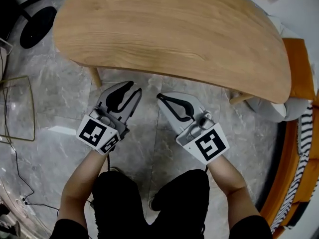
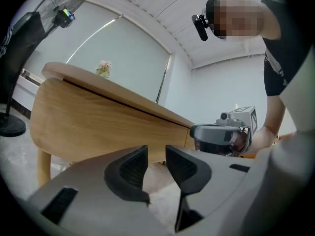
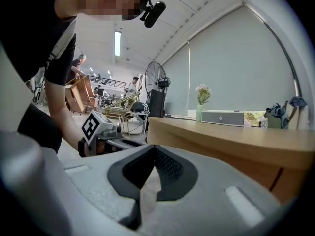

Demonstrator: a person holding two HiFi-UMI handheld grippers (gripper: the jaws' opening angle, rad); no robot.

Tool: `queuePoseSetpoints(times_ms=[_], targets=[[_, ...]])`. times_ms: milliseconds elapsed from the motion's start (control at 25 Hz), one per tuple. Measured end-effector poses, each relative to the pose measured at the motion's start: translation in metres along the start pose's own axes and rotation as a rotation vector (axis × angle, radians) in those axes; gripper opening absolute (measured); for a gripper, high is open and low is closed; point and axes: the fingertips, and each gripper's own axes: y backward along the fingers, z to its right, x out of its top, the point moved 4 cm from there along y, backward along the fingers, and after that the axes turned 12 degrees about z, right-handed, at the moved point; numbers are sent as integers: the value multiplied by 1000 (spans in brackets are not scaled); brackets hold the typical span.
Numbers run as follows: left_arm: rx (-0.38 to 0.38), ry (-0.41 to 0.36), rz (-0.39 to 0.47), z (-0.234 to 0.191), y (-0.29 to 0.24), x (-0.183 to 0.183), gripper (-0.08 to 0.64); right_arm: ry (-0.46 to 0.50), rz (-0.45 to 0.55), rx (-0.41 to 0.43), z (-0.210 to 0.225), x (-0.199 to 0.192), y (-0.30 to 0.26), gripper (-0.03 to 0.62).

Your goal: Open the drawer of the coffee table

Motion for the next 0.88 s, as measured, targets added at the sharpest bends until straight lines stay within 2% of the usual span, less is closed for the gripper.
queuePoseSetpoints(times_ms=[240,440,760,880], targets=[[-49,38,52,-14,-14,-33,108,13,57,28,11,-28,-6,5],[-31,103,40,-20,-18,-45,132,15,52,25,7,-30,-4,5],[-49,328,103,-25,-38,-66,167,48,46,13,2,-32,10,5],[-28,389,118,-25,-43,-64,173,45,47,8,-2,-28,14,5]])
